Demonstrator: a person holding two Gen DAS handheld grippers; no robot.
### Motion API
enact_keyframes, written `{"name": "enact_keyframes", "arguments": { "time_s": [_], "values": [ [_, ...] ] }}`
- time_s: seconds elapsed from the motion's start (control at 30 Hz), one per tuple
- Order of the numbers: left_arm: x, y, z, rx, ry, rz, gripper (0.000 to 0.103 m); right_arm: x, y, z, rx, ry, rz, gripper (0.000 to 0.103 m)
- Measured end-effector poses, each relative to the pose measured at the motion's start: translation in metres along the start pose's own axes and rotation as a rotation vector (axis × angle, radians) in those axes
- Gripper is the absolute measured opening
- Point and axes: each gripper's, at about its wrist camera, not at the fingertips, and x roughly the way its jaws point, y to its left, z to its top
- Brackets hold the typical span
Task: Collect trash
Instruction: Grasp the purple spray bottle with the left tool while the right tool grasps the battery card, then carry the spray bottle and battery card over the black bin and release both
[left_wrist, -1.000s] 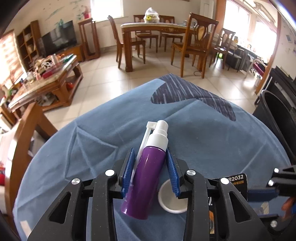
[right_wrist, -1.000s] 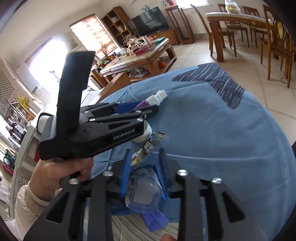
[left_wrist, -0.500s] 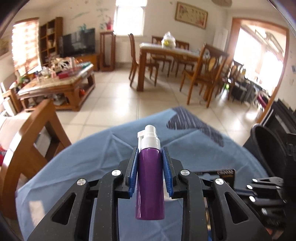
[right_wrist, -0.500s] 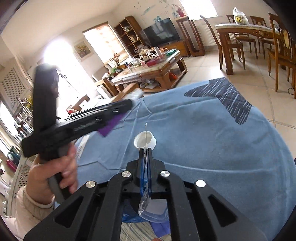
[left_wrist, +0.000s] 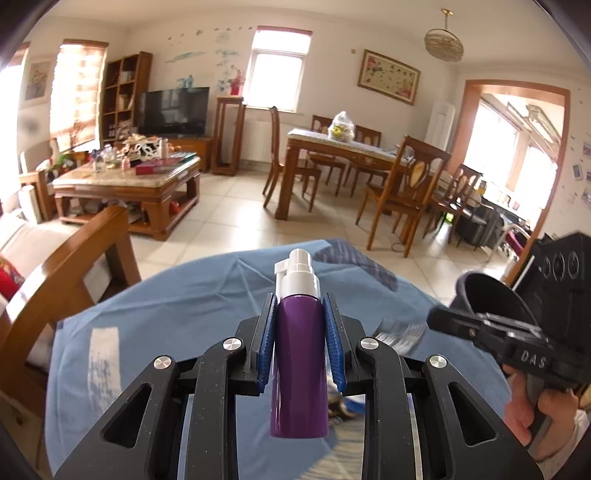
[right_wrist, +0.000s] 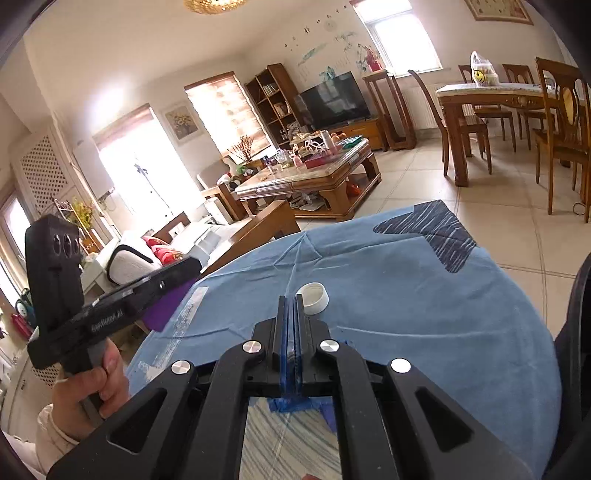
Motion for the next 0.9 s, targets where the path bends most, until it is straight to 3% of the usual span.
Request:
{"name": "enact_keyframes", "arguments": {
  "time_s": [0.23,0.27,0.3,0.37,0.43,0.5,0.6,0.73,0.8,0.9],
  "values": [
    [0.024,-0.014,-0.019,0.007,0.091,0.002,0.026,0.017,-0.044,-0.002,0.175,0.077,0.014,0.011],
    [0.028,-0.013,-0.023,0.006,0.103,0.003,0.026,0.023,-0.05,-0.003,0.197,0.096,0.009,0.02],
    [0.032,-0.013,-0.025,0.004,0.114,0.004,0.026,0.025,-0.053,-0.006,0.214,0.115,0.008,0.057],
    [0.037,-0.013,-0.029,0.005,0.123,0.011,0.026,0.029,-0.058,-0.009,0.258,0.117,0.026,0.093],
    [0.043,-0.01,-0.034,0.004,0.134,0.01,0.026,0.036,-0.053,-0.009,0.237,0.136,-0.001,0.09],
    [0.051,-0.013,-0.037,0.004,0.151,0.007,0.026,0.048,-0.052,-0.009,0.231,0.171,-0.028,0.071],
    [0.06,-0.014,-0.042,0.002,0.174,-0.006,0.026,0.068,-0.058,-0.009,0.262,0.226,0.003,0.051],
    [0.07,-0.011,-0.048,-0.006,0.206,-0.015,0.026,0.09,-0.058,-0.012,0.289,0.261,0.039,0.035],
    [0.073,-0.01,-0.05,-0.008,0.214,-0.018,0.026,0.093,-0.056,-0.013,0.272,0.269,0.031,0.014],
    [0.076,-0.005,-0.052,-0.02,0.222,-0.023,0.026,0.087,-0.048,-0.014,0.236,0.24,0.024,0.008]
  ]
}}
